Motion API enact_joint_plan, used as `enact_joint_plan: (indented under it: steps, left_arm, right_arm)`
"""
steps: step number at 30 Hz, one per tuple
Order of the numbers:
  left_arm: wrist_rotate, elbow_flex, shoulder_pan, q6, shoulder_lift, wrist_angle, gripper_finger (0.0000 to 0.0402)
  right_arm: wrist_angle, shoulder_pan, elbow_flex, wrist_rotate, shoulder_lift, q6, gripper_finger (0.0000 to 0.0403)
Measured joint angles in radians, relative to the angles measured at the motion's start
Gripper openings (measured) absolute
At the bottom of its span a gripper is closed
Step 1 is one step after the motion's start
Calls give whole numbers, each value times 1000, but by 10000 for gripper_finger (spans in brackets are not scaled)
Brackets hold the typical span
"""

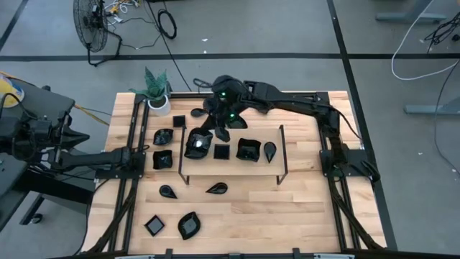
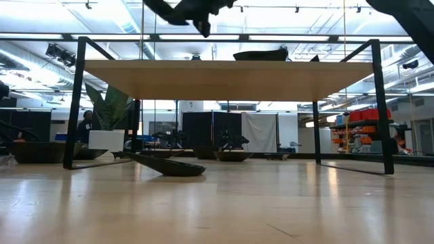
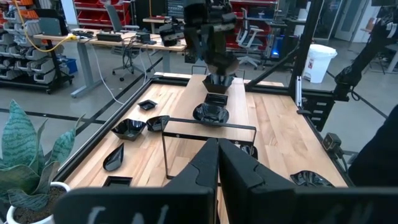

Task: Pick & Place Mini shaped plates
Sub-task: Stack the leaf shaped plate on top of the leaf shaped plate on the shelf

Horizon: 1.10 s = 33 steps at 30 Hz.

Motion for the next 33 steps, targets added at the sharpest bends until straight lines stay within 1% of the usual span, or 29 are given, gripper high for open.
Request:
enact_joint_plan:
  steps: [3,10,17,23,27,33]
  left_arm:
    - [0,0,0,0,0,0,18]
    - [0,0,0,0,0,0,18]
    - [0,0,0,0,0,0,18]
    - [0,0,0,0,0,0,18]
    - [0,0,0,0,0,0,18]
    - [0,0,0,0,0,0,18]
  right_arm:
    - [5,0,0,-31,24,-77,0]
    - [54,0,0,-39,78,-133,0]
    - [82,0,0,-17,119,-126,0]
    - [72,0,-14,31,120,-101,0]
    - [47,0,-18,33,121,-72,0]
    - [37,1,-18,32,121,-69,0]
